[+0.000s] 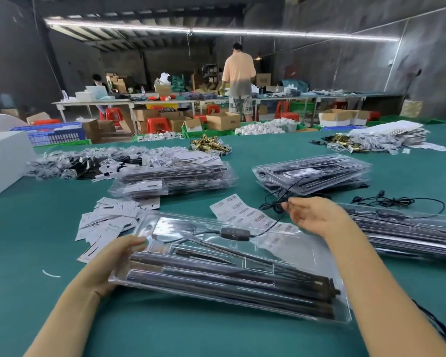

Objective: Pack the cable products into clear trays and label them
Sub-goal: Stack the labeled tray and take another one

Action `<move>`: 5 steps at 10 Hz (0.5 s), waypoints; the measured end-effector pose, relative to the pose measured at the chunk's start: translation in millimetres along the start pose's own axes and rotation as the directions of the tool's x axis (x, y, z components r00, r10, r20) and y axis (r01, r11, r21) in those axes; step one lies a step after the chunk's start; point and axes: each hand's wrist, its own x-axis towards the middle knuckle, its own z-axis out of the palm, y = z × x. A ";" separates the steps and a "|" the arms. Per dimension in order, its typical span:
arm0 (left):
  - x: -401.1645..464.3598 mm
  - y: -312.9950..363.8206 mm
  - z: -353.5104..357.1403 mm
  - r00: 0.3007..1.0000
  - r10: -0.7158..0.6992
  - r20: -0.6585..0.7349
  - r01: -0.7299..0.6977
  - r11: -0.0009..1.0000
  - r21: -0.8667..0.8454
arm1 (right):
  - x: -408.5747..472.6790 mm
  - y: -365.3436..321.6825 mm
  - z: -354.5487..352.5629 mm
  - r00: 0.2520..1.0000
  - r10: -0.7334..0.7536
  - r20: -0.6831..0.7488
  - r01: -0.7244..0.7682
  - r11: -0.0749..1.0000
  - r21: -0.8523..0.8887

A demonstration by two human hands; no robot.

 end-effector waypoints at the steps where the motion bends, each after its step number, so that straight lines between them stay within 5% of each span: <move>1: 10.5 -6.2 -4.0 1.000 0.028 0.013 -0.027 0.999 -0.044 | -0.7 0.6 -8.6 0.987 0.148 0.056 -0.156 0.972 0.175; 3: 13.7 -9.8 6.1 0.992 0.018 0.128 -0.007 0.996 -0.088 | 0.4 -11.8 -9.6 0.971 0.233 0.054 -0.224 0.806 0.549; 5: 36.2 -20.4 2.0 0.966 0.070 0.249 -0.048 0.995 -0.092 | -15.4 -33.3 8.4 0.989 -0.084 -0.125 0.113 0.961 0.250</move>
